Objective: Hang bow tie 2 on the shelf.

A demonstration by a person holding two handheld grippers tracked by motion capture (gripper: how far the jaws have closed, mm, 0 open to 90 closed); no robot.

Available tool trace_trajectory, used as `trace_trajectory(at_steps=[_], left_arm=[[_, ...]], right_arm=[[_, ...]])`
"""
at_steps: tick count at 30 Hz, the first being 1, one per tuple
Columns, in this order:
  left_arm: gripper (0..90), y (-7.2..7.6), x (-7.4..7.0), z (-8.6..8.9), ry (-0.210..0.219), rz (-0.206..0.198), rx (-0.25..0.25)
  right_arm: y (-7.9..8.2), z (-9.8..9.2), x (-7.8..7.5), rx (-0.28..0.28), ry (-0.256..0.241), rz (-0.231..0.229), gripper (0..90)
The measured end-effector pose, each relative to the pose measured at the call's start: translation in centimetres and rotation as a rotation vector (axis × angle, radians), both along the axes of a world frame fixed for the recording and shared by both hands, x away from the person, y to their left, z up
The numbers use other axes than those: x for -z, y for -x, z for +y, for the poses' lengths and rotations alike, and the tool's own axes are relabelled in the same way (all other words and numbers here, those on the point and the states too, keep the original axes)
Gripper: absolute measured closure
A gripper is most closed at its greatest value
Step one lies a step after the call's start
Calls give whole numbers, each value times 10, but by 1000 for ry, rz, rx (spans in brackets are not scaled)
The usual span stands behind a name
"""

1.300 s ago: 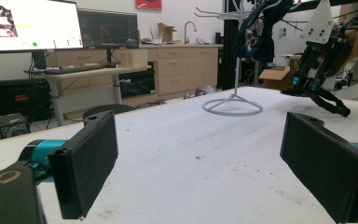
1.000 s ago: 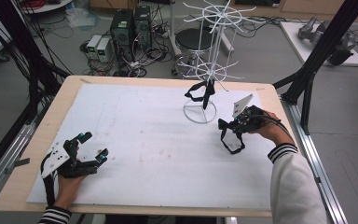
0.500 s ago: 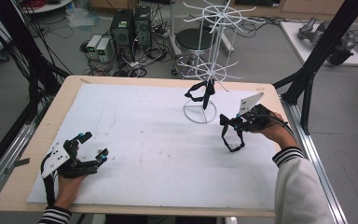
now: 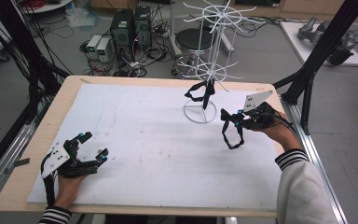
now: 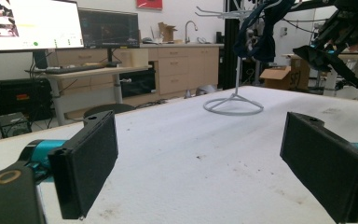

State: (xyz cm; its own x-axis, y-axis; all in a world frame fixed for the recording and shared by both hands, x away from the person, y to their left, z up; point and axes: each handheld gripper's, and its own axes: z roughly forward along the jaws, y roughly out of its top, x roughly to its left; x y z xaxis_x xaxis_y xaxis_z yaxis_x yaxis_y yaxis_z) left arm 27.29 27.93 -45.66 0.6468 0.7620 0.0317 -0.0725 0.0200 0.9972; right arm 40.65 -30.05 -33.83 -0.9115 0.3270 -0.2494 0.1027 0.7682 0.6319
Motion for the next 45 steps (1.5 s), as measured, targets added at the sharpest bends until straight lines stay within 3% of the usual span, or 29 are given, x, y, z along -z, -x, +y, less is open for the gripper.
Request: trace_trajectory(at_steps=[16,29,45], left_arm=[[117,0,0,0,1,-1,0],[116,0,0,0,3,-1,2],[116,0,0,0,2,-2,3]], right_arm=[[12,-3,-15,13,-82,-37,760],[23,-16,-35,90,-265,-94,760],[28,-21,-46,178,-374,-135,760]])
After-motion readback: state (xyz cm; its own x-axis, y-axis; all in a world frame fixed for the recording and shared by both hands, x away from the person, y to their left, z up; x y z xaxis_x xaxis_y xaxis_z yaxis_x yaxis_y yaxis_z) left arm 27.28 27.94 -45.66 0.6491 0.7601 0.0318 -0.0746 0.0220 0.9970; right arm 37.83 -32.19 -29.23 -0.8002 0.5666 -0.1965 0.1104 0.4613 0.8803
